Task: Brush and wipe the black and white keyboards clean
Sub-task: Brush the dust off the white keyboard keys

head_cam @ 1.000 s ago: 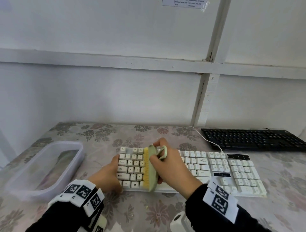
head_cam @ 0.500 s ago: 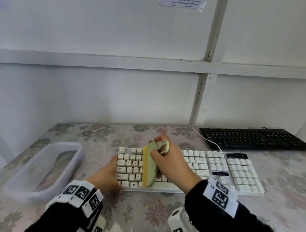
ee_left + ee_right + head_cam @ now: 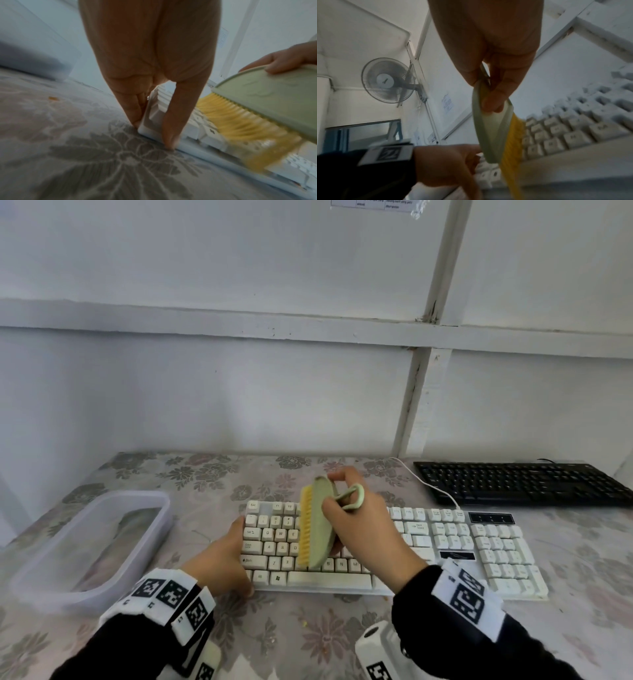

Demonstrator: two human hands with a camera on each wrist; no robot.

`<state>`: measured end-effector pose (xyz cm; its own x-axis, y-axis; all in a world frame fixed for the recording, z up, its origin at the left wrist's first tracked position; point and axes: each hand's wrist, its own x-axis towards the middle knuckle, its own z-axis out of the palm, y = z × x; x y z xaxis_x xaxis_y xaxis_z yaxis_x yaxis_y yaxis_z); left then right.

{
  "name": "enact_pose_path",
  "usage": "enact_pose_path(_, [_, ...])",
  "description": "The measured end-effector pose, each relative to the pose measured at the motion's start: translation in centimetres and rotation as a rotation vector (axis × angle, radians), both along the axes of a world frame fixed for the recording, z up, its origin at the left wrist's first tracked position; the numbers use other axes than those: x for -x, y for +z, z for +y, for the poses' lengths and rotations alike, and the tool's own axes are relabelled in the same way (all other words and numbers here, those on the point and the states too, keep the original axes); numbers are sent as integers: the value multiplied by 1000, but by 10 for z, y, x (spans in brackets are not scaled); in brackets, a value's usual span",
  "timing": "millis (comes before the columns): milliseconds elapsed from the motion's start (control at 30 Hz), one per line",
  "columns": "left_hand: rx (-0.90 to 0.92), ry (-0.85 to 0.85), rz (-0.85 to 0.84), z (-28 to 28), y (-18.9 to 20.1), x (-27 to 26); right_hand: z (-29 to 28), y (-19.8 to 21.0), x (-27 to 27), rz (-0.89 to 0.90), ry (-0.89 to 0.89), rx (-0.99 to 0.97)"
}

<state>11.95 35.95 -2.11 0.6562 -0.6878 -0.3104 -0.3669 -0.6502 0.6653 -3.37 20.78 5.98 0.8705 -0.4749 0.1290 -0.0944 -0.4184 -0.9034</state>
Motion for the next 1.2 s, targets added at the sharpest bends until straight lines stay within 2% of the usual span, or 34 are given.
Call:
enact_pose_path(133, [12, -5, 13, 0, 0, 0, 12, -13, 10, 110, 120, -14])
enact_pose_path(300, [14, -7, 1, -1, 3, 3, 12, 0, 21, 220, 203, -27])
enact_pose_path(433, [-7, -9, -13, -1, 6, 5, 4, 15, 6, 45, 86, -98])
enact_pose_path(567, [-13, -2, -10, -1, 5, 4, 1, 11, -15, -47, 7, -38])
enact_pose_path(667, [3, -1, 1, -1, 2, 2, 6, -1, -16, 26, 58, 19])
enact_pose_path(933, [-2, 2, 6, -2, -1, -1, 12, -6, 13, 228, 250, -64])
enact_pose_path(1133, [-16, 0, 7, -1, -1, -2, 3, 6, -3, 10, 75, -111])
enact_pose_path(1200, [-14, 2, 11, -1, -1, -1, 4, 4, -12, -11, 53, -88])
